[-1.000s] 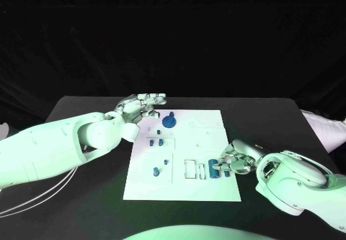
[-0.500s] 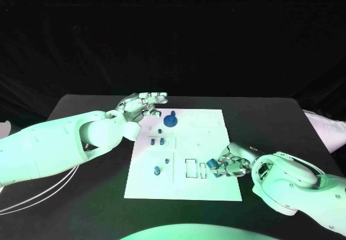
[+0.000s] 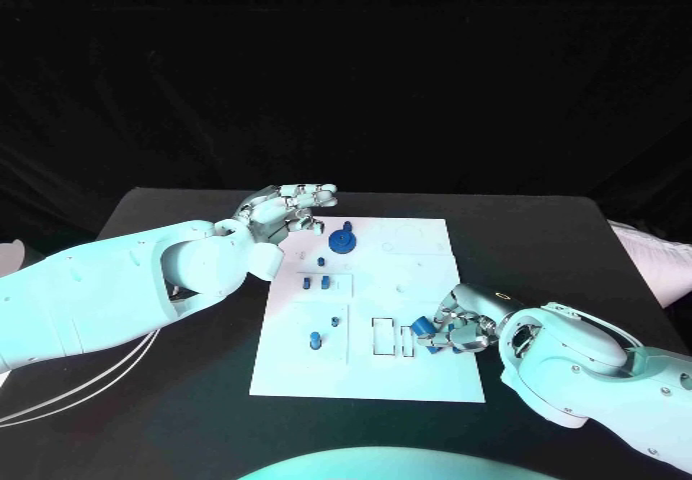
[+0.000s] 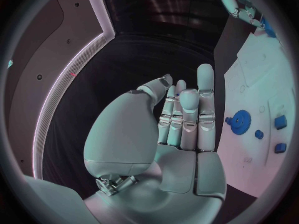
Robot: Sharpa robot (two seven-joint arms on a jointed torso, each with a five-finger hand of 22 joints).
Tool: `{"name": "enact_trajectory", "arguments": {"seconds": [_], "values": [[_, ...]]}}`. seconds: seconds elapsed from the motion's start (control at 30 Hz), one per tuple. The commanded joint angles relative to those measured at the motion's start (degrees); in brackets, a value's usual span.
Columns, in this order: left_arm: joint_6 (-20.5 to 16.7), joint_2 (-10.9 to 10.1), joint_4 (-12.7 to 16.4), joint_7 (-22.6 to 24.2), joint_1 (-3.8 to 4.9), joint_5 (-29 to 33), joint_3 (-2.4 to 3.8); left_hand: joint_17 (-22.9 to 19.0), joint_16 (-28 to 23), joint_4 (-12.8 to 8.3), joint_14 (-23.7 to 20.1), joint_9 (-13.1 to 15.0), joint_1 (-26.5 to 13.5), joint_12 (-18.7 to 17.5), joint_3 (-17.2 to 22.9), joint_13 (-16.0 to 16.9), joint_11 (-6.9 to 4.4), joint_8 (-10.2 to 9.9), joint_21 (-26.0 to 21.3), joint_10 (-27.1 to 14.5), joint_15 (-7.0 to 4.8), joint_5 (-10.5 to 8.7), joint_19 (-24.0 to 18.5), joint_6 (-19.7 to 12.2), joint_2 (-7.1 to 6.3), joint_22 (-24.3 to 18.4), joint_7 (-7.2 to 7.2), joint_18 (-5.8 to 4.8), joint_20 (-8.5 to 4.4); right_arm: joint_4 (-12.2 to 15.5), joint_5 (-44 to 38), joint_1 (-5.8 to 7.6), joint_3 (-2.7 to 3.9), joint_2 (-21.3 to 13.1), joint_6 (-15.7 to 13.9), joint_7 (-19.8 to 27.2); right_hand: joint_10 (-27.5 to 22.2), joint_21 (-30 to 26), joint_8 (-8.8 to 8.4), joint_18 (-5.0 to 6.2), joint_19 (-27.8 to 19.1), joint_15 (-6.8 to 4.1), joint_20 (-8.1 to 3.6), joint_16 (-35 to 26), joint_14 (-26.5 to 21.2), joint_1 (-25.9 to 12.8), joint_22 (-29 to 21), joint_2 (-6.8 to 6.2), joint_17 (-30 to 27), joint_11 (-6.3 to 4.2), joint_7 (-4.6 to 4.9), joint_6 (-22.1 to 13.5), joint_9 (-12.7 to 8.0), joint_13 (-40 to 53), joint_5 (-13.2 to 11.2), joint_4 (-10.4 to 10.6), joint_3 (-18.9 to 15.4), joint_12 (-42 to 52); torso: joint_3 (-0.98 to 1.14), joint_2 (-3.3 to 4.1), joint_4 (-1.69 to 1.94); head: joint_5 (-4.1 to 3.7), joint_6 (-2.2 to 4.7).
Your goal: Assemble the parts on the task board
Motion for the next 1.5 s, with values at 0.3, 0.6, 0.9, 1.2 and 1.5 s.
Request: {"name": "enact_trajectory", "arguments": {"seconds": [0.3, 0.6, 0.9, 1.2, 1.5], "values": [[1.18, -0.04, 0.11, 0.29, 0.0, -0.14, -0.01, -0.05, -0.1, 0.07, -0.3, -0.08, -0.08, 0.33, -0.29, 0.06, -0.05, 0.36, -0.38, -0.42, -0.06, -0.07, -0.41, -0.46, 0.66, -0.05, 0.12, 1.05, 0.02, 1.49, 2.8, -0.42, -0.12, -0.61, -6.97, 0.2, 0.16, 1.03, 1.53, -0.82, 0.75, -0.65, -0.41, 0.84, 4.17, 2.08, 1.12, 2.2, 3.33, -0.5, -0.82, 0.87, 1.57, 1.8, 5.43, 0.03, -0.53, 0.88, 0.03, 0.03, -0.04, 0.19, 0.33], [1.17, -0.09, 0.18, 0.36, -0.03, -0.14, -0.04, -0.05, -0.1, 0.07, -0.3, -0.08, -0.08, 0.33, -0.29, 0.06, -0.05, 0.36, -0.38, -0.42, -0.06, -0.07, -0.41, -0.46, 0.66, -0.05, 0.12, 1.05, 0.02, 3.72, 5.38, -0.2, 0.46, -1.11, -11.18, 1.35, 0.61, 1.59, 1.99, -0.98, 1.04, -0.8, -0.56, 1.3, 4.29, 0.56, 1.99, 2.65, 4.09, -0.69, -1.03, 0.82, 2.51, 2.77, 11.57, 0.37, -1.8, 1.04, -0.02, 0.06, 0.03, 0.14, 0.41], [1.24, -0.09, 0.28, 0.41, -0.04, -0.14, -0.04, -0.05, -0.1, 0.07, -0.3, -0.08, -0.08, 0.33, -0.29, 0.06, -0.05, 0.36, -0.38, -0.42, -0.06, -0.07, -0.41, -0.46, 0.66, -0.05, 0.12, 1.05, 0.02, 3.47, 7.86, -0.15, 0.55, 1.31, -7.88, 1.03, 0.85, 1.84, 2.24, -1.05, 1.15, -0.87, -0.61, 1.52, 4.34, -0.84, 2.38, 3.05, 4.45, -0.77, -1.14, 0.92, 2.99, 3.14, 11.99, 0.51, -2.58, 1.01, -0.04, 0.04, 0.02, 0.33, 0.24], [1.24, -0.1, 0.39, 0.42, -0.04, -0.14, -0.04, -0.19, -0.09, 0.06, -0.35, -0.07, -0.13, 0.46, -0.42, 0.08, -0.05, 0.38, -0.43, -0.53, -0.05, -0.07, -0.42, -0.5, 0.73, -0.09, 0.11, 1.06, 0.04, 2.41, 8.53, -0.2, 0.47, 3.75, -3.81, -0.39, 0.82, 1.78, 2.99, -1.01, 1.07, -1.12, -0.78, 1.52, 4.31, -3.21, 2.32, 4.06, 4.41, -1.12, -1.63, 1.95, 4.05, 3.17, 11.55, 0.51, -3.72, 0.3, -0.02, 0.09, 0.03, 0.63, 0.1], [1.24, -0.11, 0.5, 0.43, -0.04, -0.14, -0.04, -0.19, -0.09, 0.06, -0.35, -0.07, -0.13, 0.46, -0.42, 0.08, -0.05, 0.38, -0.43, -0.53, -0.05, -0.07, -0.42, -0.5, 0.73, -0.09, 0.11, 1.06, 0.04, 1.98, 8.61, -0.23, 0.45, 5.03, -1.61, -0.8, 0.77, 1.81, 3.07, -1.02, 1.08, -1.19, -0.85, 1.57, 4.32, -3.65, 2.38, 4.27, 4.5, -1.2, -1.72, 2.06, 4.31, 2.96, 11.35, 0.5, -3.98, -0.12, -0.02, 0.04, -0.01, 0.84, -0.08]]}}
